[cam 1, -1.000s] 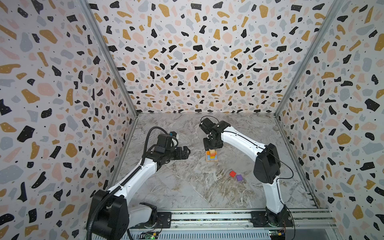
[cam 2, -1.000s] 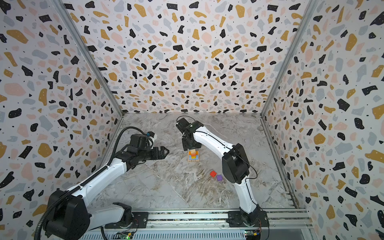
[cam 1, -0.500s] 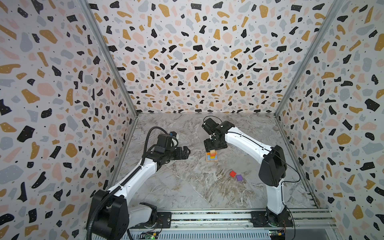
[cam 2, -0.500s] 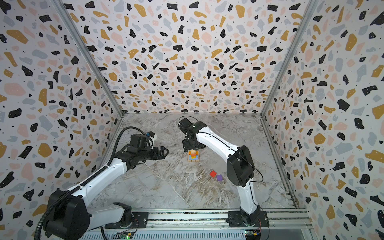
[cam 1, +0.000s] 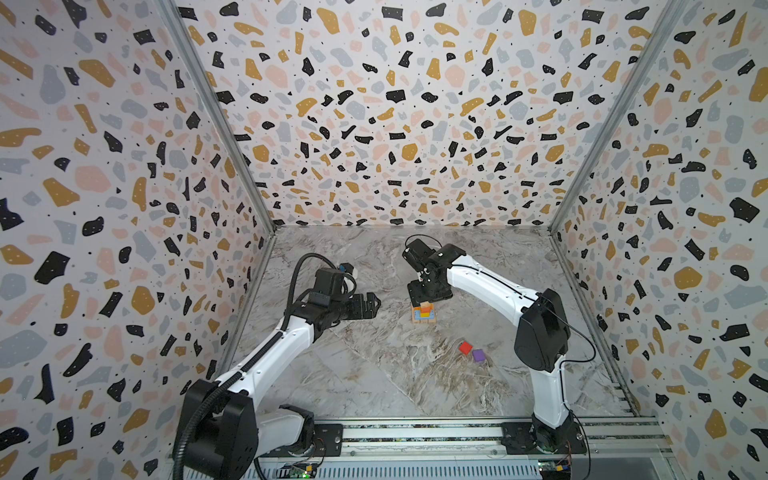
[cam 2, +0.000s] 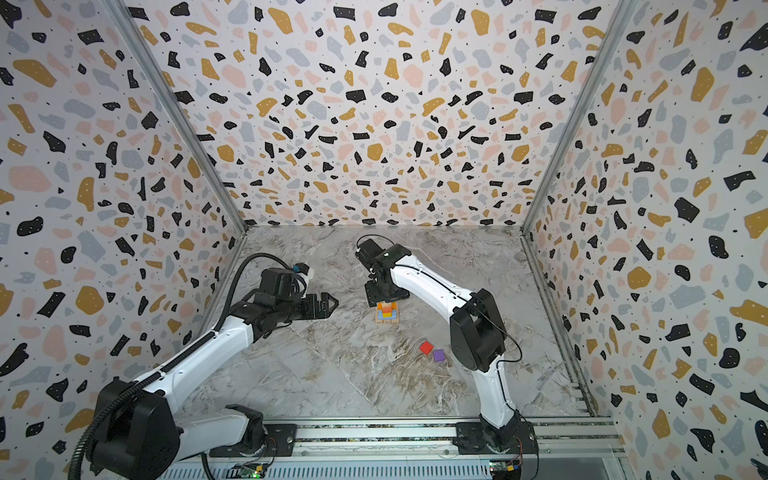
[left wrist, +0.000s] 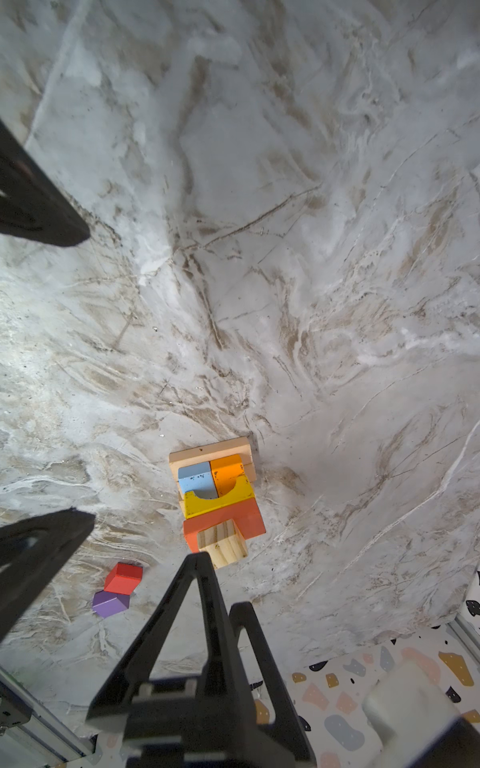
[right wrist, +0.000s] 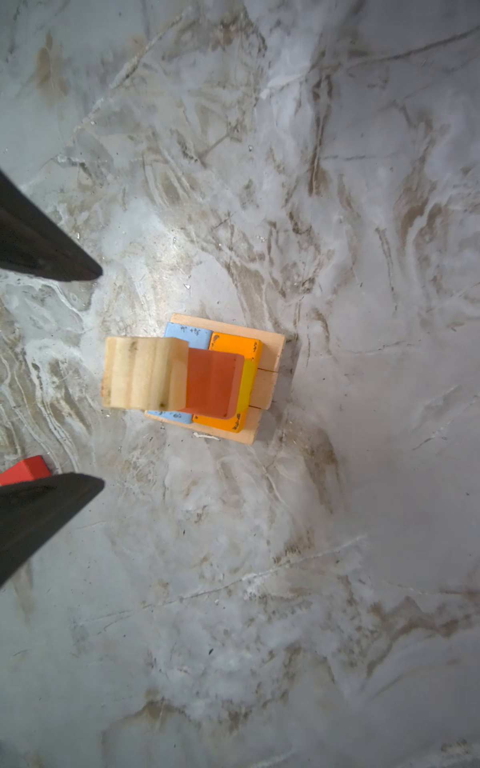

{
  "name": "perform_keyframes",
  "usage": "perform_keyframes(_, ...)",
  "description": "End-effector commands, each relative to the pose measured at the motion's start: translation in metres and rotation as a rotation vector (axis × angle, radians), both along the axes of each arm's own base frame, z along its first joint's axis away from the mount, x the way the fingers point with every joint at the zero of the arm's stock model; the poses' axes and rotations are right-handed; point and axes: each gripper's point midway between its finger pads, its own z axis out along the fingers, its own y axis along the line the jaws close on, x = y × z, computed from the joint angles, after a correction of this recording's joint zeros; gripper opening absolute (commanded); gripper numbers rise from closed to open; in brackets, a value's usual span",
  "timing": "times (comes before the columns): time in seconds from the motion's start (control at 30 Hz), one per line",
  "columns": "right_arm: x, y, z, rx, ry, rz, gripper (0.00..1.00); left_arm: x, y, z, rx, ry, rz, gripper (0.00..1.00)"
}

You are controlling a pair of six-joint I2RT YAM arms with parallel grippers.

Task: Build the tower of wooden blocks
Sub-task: 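Open the right gripper and raise it off the natural-wood cube, then move the right gripper toward the red cube beside the purple cube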

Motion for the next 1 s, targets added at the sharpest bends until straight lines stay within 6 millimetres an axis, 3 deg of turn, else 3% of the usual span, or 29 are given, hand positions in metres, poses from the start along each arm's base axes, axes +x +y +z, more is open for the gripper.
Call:
perform_keyframes(0.0,0.004,0.001,0.009,0.009,-0.022,-0.001,0.74,0.002,-0.001,0.004,-0.010,-0.026,-0.005,1.00)
perform_keyframes(0.27,-0.009,-0.014,0.023,0.014,-0.043,-0.007,0.76,0.002,-0.001,0.003,-0.007,-0.026,-0.004,1.00)
perform_keyframes(0.6,-0.051,-0.052,0.030,0.032,-0.040,-0.004,0.78,0.003,0.001,0.001,0.001,-0.022,0.002,1.00)
perform_keyframes(0.8,-0.085,-0.071,0.015,0.060,-0.001,0.031,0.80,0.003,0.001,0.000,0.007,-0.018,0.004,1.00)
perform_keyframes(0.97,-0.101,-0.091,0.002,0.046,-0.009,0.033,0.85,0.003,0.002,-0.001,0.009,-0.016,0.005,1.00)
